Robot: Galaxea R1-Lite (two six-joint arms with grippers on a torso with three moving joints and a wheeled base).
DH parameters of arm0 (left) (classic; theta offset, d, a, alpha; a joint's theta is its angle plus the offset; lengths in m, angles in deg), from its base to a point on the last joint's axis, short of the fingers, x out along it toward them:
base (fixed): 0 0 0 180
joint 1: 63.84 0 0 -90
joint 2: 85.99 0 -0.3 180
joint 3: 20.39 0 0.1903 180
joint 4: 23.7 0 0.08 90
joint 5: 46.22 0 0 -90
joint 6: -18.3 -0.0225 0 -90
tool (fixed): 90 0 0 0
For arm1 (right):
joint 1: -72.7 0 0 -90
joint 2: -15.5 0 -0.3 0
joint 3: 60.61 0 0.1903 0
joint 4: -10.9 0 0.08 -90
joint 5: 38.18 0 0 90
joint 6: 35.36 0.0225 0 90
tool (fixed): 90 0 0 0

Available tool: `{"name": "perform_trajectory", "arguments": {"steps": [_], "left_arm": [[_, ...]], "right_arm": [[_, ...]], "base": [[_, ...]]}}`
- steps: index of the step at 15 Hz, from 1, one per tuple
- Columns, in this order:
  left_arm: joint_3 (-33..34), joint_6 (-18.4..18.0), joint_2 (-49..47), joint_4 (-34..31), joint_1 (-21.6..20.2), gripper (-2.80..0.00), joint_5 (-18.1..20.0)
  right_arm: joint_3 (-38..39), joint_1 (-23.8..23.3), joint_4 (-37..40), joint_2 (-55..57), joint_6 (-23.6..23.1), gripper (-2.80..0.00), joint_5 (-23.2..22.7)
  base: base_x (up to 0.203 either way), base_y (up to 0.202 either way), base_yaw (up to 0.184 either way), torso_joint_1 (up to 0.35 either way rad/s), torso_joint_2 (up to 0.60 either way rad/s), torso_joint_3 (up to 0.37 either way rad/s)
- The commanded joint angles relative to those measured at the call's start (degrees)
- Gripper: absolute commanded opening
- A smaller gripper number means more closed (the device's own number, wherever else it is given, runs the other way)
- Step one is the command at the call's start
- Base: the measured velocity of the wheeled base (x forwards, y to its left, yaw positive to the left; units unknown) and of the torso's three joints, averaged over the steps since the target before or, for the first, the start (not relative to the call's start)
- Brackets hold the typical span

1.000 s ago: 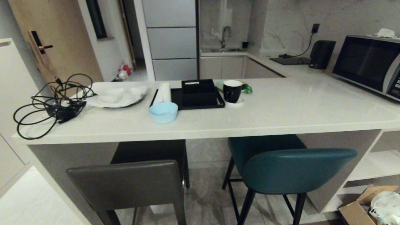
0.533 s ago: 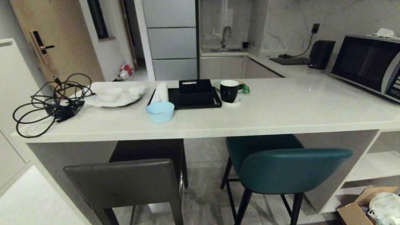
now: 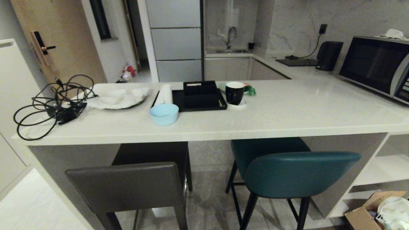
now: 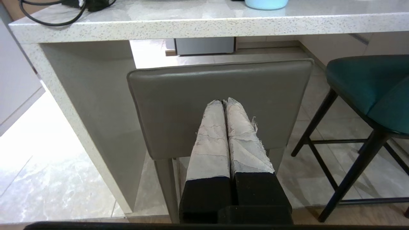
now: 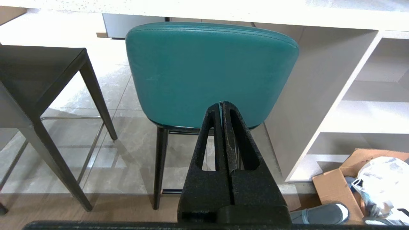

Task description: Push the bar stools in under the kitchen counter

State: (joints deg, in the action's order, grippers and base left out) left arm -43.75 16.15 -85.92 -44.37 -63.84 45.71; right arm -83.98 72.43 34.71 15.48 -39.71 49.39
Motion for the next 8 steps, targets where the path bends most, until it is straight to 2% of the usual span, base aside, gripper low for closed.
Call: {"name": "perform_trajectory", "arguments": {"steps": [1, 8], "left_arm": [[1.1, 0.0, -0.1, 0.0, 0.0, -2.8, 0.0], [1.1, 0.0, -0.1, 0.0, 0.0, -2.8, 0.0]], "right_arm": [[0.0, 0.0, 0.0, 0.0, 0.0, -2.8, 0.0], [0.0, 0.0, 0.0, 0.0, 0.0, -2.8, -0.1]], "base": [[0.0, 0.0, 0.0, 0.0, 0.0, 0.0], [0.0, 0.0, 0.0, 0.0, 0.0, 0.0]]}}
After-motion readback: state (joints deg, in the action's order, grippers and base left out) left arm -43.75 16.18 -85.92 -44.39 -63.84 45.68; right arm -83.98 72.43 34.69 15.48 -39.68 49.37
